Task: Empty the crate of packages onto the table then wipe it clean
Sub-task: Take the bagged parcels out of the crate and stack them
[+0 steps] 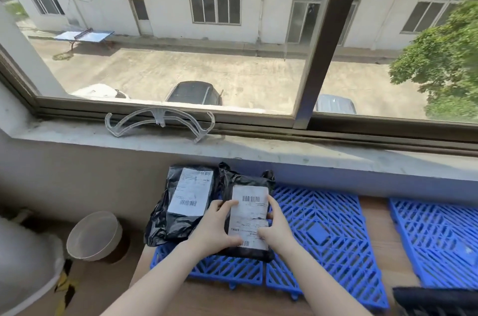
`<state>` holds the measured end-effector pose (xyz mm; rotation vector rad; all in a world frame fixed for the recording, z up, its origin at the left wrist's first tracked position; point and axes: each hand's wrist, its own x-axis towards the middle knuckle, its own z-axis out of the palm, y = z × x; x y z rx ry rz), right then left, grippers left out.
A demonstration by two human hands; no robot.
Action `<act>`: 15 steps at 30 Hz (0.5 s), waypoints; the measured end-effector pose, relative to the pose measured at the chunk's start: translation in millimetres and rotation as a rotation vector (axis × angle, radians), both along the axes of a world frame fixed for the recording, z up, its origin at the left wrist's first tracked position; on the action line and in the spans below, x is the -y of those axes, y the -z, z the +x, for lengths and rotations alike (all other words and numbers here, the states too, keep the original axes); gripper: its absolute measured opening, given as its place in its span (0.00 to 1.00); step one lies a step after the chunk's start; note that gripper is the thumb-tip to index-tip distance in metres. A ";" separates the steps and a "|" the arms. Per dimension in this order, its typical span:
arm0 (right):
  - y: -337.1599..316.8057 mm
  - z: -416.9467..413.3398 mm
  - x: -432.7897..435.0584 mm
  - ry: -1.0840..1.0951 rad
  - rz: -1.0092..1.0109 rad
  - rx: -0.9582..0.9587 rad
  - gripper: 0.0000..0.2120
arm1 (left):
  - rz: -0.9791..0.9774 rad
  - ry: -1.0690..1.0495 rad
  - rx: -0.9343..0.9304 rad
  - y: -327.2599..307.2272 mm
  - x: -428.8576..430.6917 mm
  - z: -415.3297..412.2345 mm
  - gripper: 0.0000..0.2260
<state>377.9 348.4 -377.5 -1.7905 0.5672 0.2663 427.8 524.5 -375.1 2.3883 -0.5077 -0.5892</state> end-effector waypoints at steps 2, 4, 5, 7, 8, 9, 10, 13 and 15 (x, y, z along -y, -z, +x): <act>14.0 8.6 -3.7 0.022 -0.033 -0.014 0.41 | 0.024 0.035 -0.020 14.8 -1.8 10.7 0.40; 26.3 16.8 -7.5 0.044 -0.052 -0.025 0.40 | 0.046 0.055 -0.042 29.3 -3.1 19.5 0.40; 31.8 21.0 -9.4 0.054 -0.055 -0.033 0.39 | 0.054 0.056 -0.055 35.3 -3.4 23.2 0.40; 41.9 29.2 -12.0 0.063 -0.073 -0.049 0.38 | 0.073 0.056 -0.068 45.4 -3.4 30.1 0.39; 45.2 31.8 -13.1 0.063 -0.082 -0.053 0.39 | 0.081 0.060 -0.056 49.2 -3.3 32.8 0.39; 48.5 33.6 -13.8 0.066 -0.093 -0.053 0.39 | 0.085 0.067 -0.032 51.6 -3.0 35.4 0.38; 49.9 34.4 -13.9 0.073 -0.100 -0.049 0.39 | 0.082 0.078 0.009 52.4 -2.6 37.6 0.37; 48.7 27.9 -15.1 0.103 -0.171 -0.011 0.37 | 0.038 0.126 0.148 50.1 -2.8 39.7 0.32; 46.7 18.1 -15.7 0.104 -0.324 0.012 0.32 | 0.022 0.201 0.249 47.3 -3.4 37.7 0.27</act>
